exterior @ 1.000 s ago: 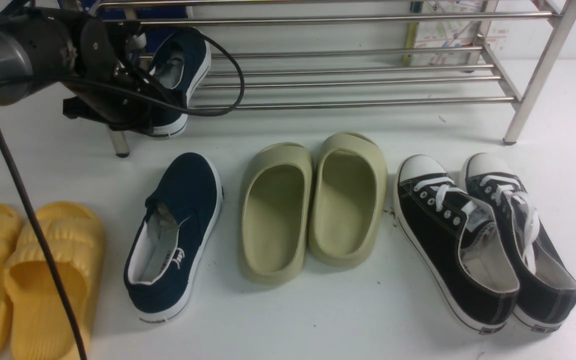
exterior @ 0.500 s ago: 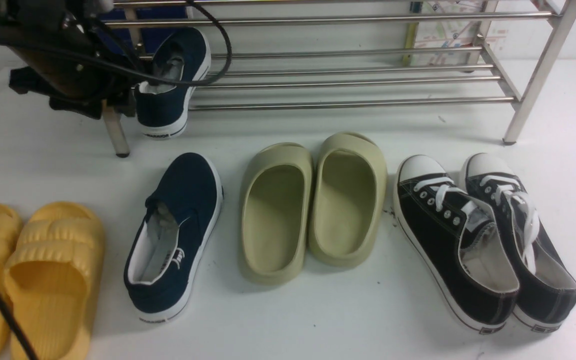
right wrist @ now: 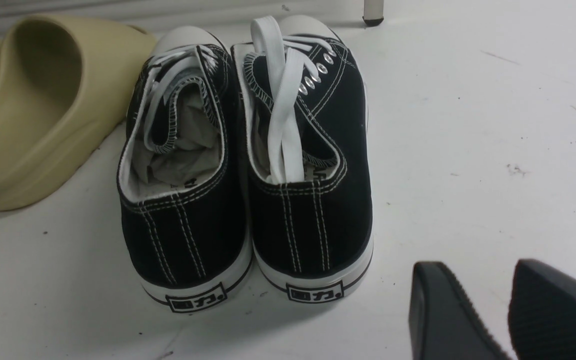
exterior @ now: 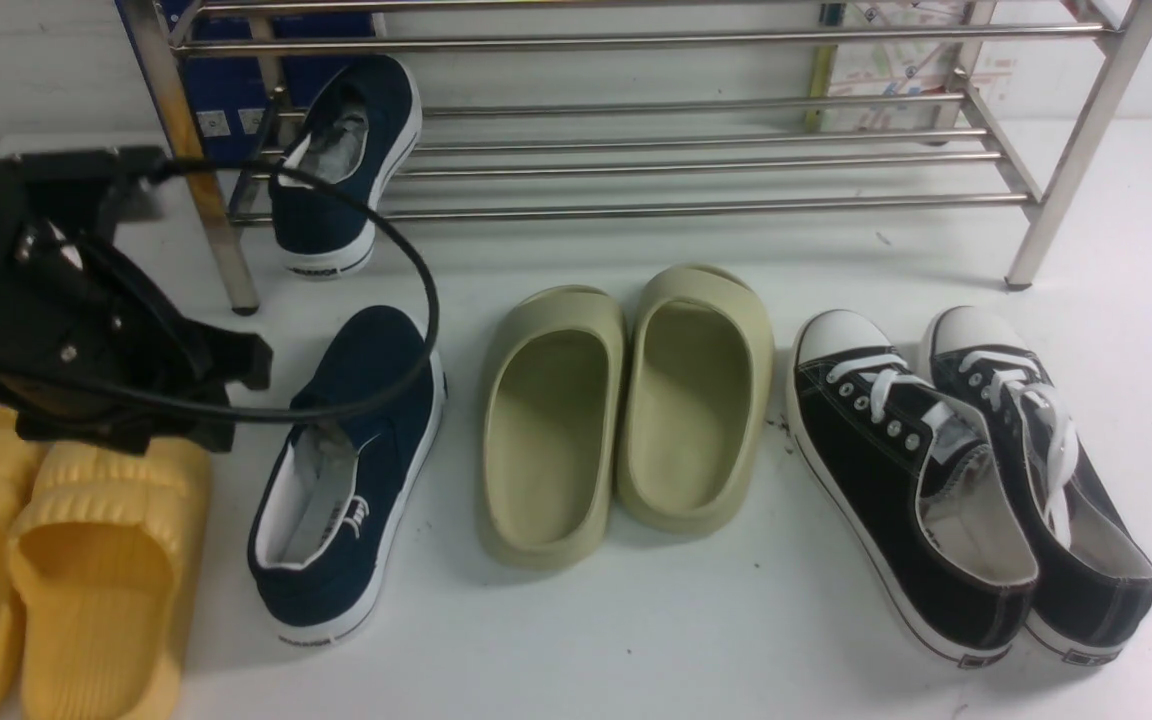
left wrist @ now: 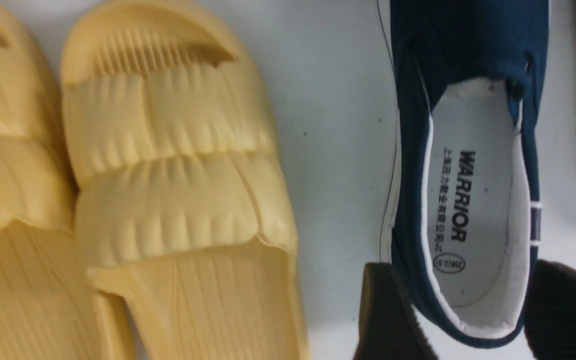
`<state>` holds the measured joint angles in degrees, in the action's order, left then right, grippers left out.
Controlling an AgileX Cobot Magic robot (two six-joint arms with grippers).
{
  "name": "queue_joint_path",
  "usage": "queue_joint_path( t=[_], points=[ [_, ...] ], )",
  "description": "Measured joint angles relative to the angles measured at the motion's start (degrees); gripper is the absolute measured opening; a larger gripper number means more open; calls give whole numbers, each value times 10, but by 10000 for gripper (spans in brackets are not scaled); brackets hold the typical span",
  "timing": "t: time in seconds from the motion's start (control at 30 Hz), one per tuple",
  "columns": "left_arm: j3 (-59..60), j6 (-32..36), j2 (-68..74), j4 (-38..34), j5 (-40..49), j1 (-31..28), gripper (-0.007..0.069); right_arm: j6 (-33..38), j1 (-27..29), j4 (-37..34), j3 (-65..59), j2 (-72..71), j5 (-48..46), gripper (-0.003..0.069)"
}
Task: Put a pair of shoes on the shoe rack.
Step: Use the left arm to grab the shoe closest to it
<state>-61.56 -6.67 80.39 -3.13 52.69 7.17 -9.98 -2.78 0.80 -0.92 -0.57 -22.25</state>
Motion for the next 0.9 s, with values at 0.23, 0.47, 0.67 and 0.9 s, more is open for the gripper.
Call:
queue_joint_path(
  t=[0.23,0.47,0.67,0.9],
  points=[
    [6,5,88,-37,-19,0,383,0,0,0,0,0,0,246],
    [6,5,151,-44,-49,0,384,0,0,0,0,0,0,246],
    [6,8,198,-60,-52,0,269,0,0,0,0,0,0,246],
    [-21,16,203,-70,-17,0,-2,0,0,0,0,0,0,246]
  ],
)
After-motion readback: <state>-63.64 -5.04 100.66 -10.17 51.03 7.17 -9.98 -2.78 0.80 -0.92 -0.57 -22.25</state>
